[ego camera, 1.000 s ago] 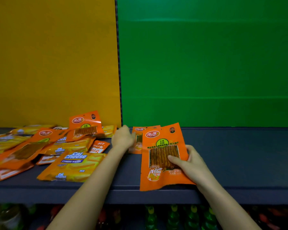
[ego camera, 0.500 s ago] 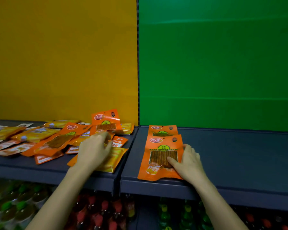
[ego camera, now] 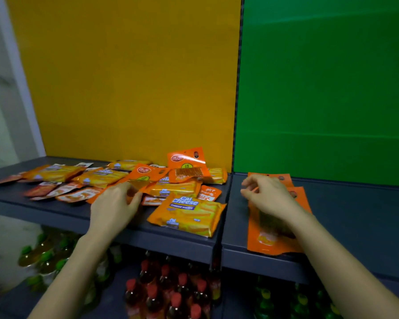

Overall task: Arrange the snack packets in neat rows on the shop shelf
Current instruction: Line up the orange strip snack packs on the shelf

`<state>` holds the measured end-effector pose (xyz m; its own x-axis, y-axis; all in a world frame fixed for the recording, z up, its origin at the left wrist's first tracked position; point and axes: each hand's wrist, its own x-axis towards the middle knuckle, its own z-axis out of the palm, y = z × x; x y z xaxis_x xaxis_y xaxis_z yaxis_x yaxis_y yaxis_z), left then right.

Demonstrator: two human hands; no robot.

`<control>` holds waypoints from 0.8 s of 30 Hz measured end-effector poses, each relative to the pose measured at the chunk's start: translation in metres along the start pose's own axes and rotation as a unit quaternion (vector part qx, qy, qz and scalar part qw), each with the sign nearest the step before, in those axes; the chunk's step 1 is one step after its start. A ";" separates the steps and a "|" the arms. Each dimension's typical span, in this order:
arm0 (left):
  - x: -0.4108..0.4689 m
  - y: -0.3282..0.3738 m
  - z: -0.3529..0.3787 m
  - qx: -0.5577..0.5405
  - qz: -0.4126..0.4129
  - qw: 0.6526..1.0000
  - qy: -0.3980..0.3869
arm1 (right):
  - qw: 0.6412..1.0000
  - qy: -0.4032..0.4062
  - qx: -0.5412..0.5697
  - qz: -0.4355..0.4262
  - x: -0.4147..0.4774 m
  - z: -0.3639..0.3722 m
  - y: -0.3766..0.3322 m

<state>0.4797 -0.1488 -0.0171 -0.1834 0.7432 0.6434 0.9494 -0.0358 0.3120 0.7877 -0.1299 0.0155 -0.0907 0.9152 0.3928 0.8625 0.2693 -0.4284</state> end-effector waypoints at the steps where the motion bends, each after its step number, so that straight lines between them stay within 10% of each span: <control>1: 0.006 -0.010 0.000 0.002 -0.002 1.000 -0.005 | 1.000 0.000 -0.010 -0.004 0.007 0.007 -0.008; 24: 0.126 -0.100 0.049 0.063 0.024 0.951 -0.301 | 0.981 -0.065 -0.070 0.170 0.143 0.106 -0.076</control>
<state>0.3740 -0.0191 -0.0014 0.0034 0.9919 0.1269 0.9829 -0.0267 0.1821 0.6561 0.0124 0.0181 0.1597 0.9779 0.1350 0.9128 -0.0943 -0.3974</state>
